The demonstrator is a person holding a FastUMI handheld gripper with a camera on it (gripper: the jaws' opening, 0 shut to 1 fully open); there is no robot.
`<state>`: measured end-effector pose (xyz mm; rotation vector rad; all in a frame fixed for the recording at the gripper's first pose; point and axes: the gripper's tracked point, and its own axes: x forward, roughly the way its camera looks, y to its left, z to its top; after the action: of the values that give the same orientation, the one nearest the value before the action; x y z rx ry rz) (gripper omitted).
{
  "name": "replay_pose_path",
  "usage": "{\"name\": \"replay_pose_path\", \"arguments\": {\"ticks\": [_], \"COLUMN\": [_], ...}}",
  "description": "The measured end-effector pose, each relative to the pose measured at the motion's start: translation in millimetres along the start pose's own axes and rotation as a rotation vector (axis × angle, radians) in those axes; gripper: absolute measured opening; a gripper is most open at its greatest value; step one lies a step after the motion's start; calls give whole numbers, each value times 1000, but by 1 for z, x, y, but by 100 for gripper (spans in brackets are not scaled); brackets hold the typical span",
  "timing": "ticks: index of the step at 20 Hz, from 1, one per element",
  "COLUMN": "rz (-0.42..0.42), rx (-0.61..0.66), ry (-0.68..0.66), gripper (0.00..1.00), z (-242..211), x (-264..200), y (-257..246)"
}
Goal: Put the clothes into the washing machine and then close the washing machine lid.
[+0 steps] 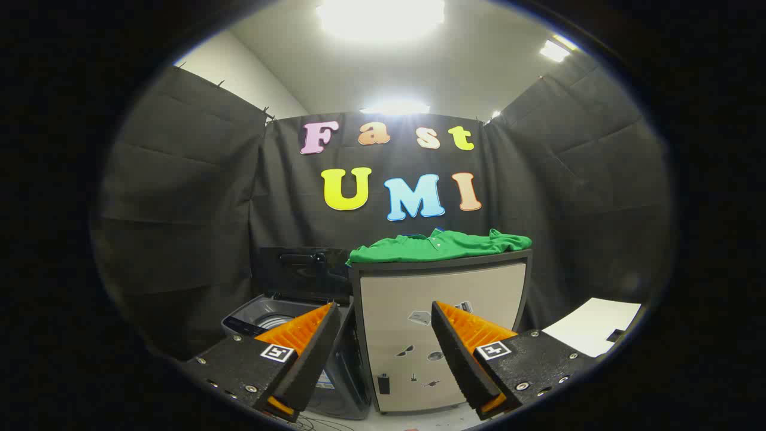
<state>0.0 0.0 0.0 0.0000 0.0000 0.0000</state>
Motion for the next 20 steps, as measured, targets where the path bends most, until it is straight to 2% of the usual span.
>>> {"name": "replay_pose_path", "arguments": {"ticks": [15,20], "rz": [11,16], "rx": [-6,4], "ry": [-12,-16], "gripper": [95,95], "z": [14,30], "x": [-11,-9], "y": [-1,-9]}}
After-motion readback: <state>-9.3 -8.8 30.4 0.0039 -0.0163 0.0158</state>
